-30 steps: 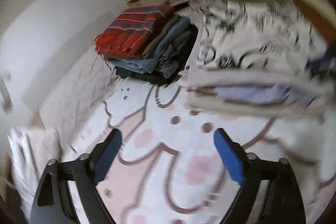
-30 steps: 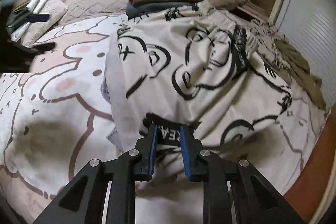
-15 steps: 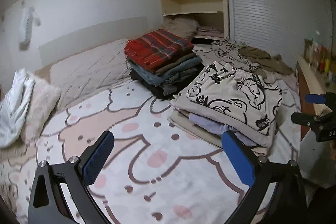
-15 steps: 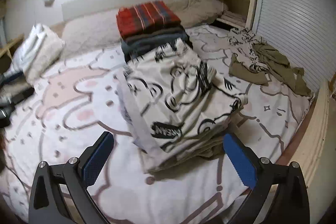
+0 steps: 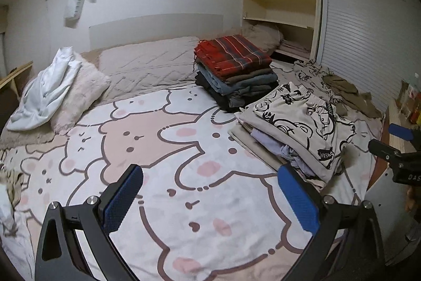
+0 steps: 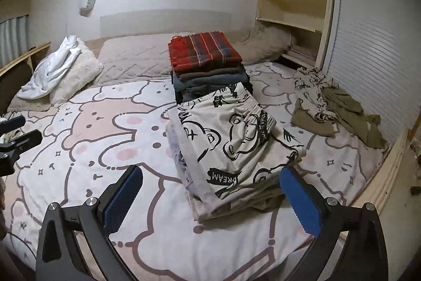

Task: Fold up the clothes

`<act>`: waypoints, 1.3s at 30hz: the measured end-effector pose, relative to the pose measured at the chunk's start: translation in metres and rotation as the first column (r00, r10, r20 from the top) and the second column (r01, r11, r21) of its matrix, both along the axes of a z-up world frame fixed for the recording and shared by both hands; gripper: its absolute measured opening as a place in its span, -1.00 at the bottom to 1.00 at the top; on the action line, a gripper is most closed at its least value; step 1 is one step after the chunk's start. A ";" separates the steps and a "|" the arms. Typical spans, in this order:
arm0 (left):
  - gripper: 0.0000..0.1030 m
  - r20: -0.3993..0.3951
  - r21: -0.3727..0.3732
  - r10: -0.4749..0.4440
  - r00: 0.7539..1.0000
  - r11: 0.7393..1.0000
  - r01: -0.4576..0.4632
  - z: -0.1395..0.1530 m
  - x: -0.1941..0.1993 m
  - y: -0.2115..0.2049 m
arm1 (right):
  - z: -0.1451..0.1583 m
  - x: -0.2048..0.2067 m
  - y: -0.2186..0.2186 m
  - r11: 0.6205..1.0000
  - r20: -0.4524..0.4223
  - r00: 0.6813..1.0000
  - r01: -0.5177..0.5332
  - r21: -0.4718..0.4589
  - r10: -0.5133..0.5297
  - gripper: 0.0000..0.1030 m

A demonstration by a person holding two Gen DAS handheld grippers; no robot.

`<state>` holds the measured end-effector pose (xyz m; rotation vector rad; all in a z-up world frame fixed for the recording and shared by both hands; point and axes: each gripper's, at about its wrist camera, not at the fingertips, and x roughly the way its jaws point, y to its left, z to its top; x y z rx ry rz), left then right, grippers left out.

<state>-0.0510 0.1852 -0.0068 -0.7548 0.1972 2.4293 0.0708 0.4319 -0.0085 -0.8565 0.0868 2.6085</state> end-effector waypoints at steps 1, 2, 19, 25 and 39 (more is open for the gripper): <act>1.00 -0.001 0.000 0.007 1.000 1.000 -0.007 0.001 0.002 -0.002 | 0.001 0.002 -0.001 1.000 -0.003 1.000 -0.003 -0.003 0.003 1.00; 1.00 -0.001 0.002 0.013 1.000 1.000 -0.013 0.002 0.005 -0.005 | 0.002 0.003 -0.002 1.000 -0.006 1.000 -0.005 -0.007 0.005 1.00; 1.00 0.005 0.020 0.046 0.999 0.999 -0.046 0.002 0.029 -0.025 | 0.001 0.019 -0.016 0.998 0.003 0.999 -0.032 -0.049 0.032 1.00; 1.00 0.008 0.024 0.056 0.998 0.998 -0.057 0.001 0.032 -0.030 | 0.001 0.023 -0.021 0.999 0.010 0.999 -0.040 -0.035 0.041 1.00; 1.00 0.011 0.023 0.059 0.998 0.998 -0.059 -0.001 0.032 -0.031 | 0.001 0.025 -0.027 0.998 0.019 0.998 -0.051 -0.022 0.052 1.00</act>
